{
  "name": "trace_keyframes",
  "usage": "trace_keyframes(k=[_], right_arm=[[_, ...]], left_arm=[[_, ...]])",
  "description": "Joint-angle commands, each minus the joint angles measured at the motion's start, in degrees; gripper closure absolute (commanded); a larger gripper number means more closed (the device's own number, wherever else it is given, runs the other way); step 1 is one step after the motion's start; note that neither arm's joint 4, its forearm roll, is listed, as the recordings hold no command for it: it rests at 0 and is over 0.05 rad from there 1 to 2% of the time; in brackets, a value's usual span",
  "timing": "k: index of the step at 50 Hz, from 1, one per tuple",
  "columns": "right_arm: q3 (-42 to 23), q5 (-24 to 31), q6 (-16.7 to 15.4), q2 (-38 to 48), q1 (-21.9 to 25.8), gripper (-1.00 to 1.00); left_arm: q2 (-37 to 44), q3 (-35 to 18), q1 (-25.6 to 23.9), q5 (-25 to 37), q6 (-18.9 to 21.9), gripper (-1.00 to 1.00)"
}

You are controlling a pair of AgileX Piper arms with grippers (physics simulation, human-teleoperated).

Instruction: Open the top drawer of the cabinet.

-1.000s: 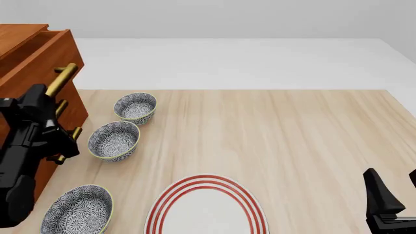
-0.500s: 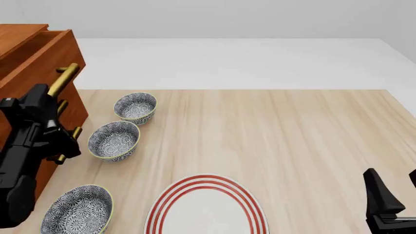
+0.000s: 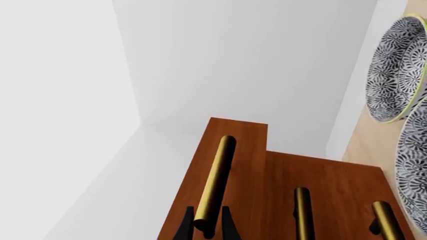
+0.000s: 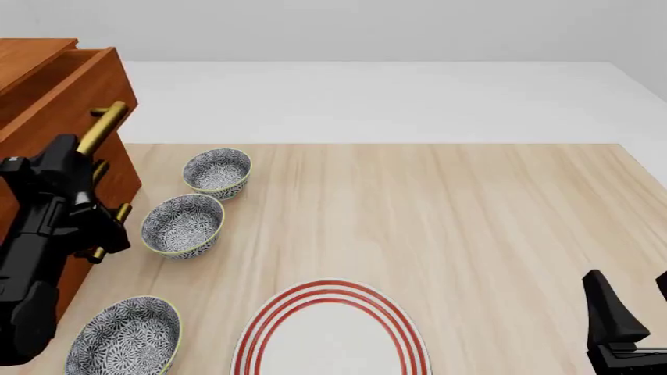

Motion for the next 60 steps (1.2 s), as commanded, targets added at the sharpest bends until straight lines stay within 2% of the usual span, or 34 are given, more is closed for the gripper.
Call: trace_keyframes(k=[1,11,12,28,41,50,60], right_arm=[[0.0,0.0,0.0,-0.01,0.0,-1.0],[0.0,0.0,0.01,0.01,0.01,-1.0],[0.0,0.0,0.0,0.0,0.0,-1.0],[0.0,0.0,0.0,0.0,0.0,-1.0],[0.0,0.0,-0.01,0.0,0.0,-1.0],[0.0,0.0,0.01,0.0,0.01,-1.0],[0.0,0.0,0.0,0.0,-0.01,-1.0]], left_arm=[[2.33,3.77,-0.25,0.02,0.29,1.0],[2.09,4.69,-1.28,0.06,-1.4,1.0],[2.03,4.83,-1.31,0.08,-1.76,-1.0],[0.54,6.17,-2.5,0.17,-1.94,-1.0],[-4.38,7.15,-2.68,1.4,-1.26,-1.0],[-4.23,7.16,-3.19,0.86,-0.9,-1.0],[-8.86,8.2,-3.89,3.32,-0.2,-1.0]])
